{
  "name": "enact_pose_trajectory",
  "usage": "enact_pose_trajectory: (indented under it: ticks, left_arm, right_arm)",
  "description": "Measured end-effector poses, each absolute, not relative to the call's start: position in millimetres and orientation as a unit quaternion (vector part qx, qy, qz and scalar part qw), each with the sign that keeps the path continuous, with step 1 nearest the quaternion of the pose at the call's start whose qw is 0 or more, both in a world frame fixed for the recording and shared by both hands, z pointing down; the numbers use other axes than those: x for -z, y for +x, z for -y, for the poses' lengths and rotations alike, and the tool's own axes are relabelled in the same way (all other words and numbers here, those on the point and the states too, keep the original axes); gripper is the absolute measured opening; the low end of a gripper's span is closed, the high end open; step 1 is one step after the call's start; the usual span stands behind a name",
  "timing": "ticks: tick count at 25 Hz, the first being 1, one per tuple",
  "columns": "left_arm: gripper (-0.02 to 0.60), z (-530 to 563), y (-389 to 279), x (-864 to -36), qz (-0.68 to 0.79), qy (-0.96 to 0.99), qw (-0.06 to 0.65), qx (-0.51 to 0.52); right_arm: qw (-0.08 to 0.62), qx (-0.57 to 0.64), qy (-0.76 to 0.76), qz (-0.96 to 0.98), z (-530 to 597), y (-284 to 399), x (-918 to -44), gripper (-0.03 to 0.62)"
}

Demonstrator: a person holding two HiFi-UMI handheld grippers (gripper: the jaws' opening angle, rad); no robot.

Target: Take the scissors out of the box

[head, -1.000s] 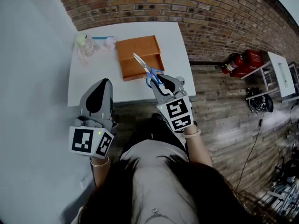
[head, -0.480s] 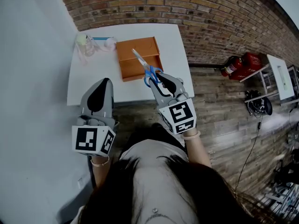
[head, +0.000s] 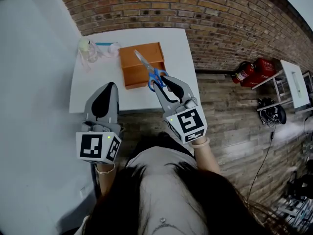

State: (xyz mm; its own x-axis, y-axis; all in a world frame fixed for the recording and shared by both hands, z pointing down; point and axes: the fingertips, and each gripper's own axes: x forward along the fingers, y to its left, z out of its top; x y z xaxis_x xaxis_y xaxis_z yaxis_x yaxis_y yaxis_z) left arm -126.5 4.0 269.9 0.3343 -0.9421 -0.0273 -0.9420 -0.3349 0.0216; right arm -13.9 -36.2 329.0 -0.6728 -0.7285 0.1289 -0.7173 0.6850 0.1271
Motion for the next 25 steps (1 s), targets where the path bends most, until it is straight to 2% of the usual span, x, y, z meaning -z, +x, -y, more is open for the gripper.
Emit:
enact_pose_trajectory:
  ticks: [25]
  left_arm:
    - [0.002, 25, -86, -277, 0.589, 0.807, -0.010, -0.029]
  right_arm:
    - [0.011, 0.058, 0.387, 0.920, 43, 28, -273, 0.097]
